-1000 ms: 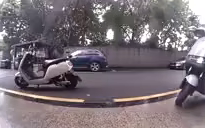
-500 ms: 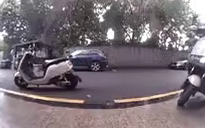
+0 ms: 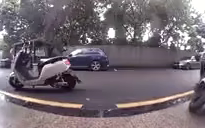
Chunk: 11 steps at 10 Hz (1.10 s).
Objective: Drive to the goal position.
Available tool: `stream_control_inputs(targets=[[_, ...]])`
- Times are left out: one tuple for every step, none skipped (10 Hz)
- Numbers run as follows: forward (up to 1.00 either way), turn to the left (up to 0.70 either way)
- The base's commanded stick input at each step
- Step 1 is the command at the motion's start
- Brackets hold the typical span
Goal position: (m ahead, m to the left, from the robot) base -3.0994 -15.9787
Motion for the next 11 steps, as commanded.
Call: stream_control_inputs(targets=[[0.45, 0.01], [0.45, 0.08], [0.45, 0.16], [0.45, 0.09], [0.45, 0.01], [0.45, 0.01], [0.45, 0.01], [0.45, 0.0], [0.45, 0.0], [0.45, 0.0], [0.45, 0.0]])
